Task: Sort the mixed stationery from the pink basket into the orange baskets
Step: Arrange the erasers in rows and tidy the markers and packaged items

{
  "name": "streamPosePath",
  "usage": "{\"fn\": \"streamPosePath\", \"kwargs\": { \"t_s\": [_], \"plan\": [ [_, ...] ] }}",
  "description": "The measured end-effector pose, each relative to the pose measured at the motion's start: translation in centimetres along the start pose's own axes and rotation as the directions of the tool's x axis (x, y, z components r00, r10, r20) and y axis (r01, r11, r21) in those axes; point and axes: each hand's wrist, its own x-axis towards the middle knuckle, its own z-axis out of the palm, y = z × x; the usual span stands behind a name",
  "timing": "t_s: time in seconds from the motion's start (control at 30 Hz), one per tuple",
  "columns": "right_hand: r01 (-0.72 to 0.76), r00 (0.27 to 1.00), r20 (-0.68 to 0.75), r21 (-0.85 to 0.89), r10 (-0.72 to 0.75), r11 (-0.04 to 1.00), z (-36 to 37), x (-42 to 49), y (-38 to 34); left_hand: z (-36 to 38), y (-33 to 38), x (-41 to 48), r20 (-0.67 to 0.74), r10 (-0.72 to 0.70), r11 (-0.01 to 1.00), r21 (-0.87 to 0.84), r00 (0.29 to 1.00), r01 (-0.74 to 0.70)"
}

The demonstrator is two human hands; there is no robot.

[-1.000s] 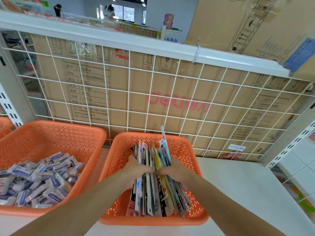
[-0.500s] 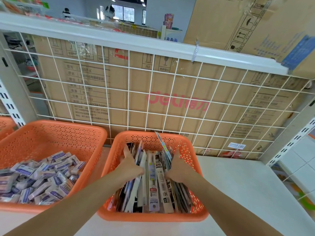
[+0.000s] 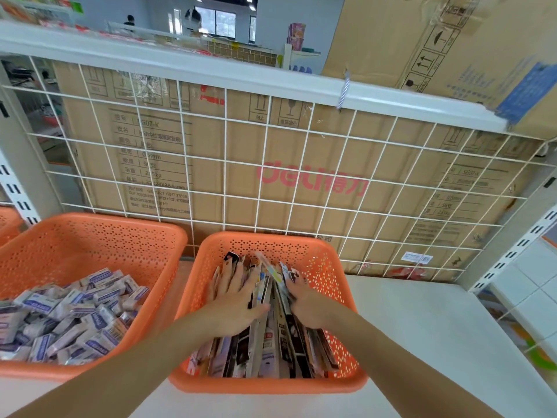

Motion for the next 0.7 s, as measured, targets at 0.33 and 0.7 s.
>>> {"fn": "streamPosePath", "kwargs": {
  "t_s": [0.33,0.7],
  "plan": [
    [0.018,0.972,-0.202,-0.437,-0.118,0.899,-0.4,-1.0,0.0,1.3,1.0,0.1,-0.03,-0.053,0.981,0.187,0.998,0.058],
    [0.092,0.99,-0.057,-0.408,-0.126,0.908,-1.8,-1.3,-0.2,0.2,1.7,-0.3,0.035,0.173,0.97,0.168,0.984,-0.176]
  ]
}}
